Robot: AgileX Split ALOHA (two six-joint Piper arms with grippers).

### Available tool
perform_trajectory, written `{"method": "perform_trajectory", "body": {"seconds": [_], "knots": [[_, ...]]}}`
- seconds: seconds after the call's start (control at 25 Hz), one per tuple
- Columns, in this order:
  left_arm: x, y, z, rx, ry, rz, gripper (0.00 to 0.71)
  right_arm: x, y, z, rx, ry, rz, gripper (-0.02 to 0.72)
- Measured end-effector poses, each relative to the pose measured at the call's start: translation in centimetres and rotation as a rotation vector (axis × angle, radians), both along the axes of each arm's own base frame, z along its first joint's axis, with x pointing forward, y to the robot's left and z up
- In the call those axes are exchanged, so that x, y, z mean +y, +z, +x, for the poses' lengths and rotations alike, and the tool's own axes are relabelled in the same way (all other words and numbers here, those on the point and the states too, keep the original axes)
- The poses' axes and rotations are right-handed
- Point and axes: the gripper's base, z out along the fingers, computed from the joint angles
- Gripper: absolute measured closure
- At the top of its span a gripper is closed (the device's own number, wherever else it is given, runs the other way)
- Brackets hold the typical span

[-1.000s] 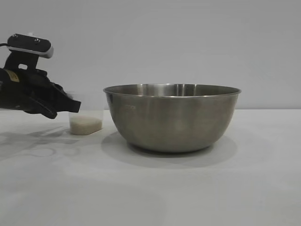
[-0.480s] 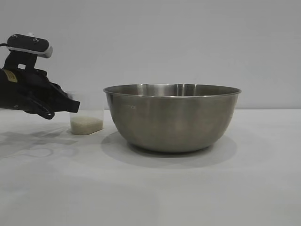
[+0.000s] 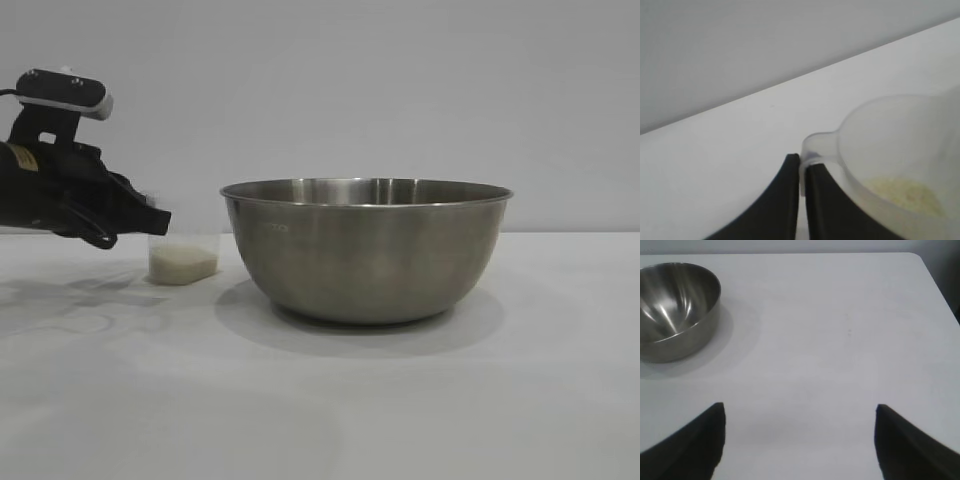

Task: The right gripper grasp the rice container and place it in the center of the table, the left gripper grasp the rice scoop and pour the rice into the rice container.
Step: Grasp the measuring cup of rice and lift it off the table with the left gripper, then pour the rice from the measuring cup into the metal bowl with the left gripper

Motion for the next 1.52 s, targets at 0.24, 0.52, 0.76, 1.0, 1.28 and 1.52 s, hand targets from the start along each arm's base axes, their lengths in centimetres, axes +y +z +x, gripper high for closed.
{"method": "perform_trajectory", "body": {"seconds": [0.24,0.52,0.76,1.0,1.28,1.52], "knots": [[-0.5,3.9,-0.3,-0.107,-0.064,0.011,0.710,0.0,0.0,0.0,0.000,0.000,0.000,0.179],[-1.5,6.4,-1.2,-0.208,-0.198,0.112,0.710,0.0,0.0,0.0,0.000,0.000,0.000,0.179],[-2.7,7.2,-1.4,-0.255,-0.311,0.229,0.710,0.0,0.0,0.0,0.000,0.000,0.000,0.179],[-5.5,7.9,-1.3,-0.344,-0.415,0.428,0.710,0.0,0.0,0.0,0.000,0.000,0.000,0.179],[-7.0,8.4,-1.4,-0.464,-0.480,0.584,0.710,0.0,0.0,0.0,0.000,0.000,0.000,0.179],[-7.6,8.7,-1.6,-0.557,-0.524,0.694,0.710,0.0,0.0,0.0,0.000,0.000,0.000,0.179]]}}
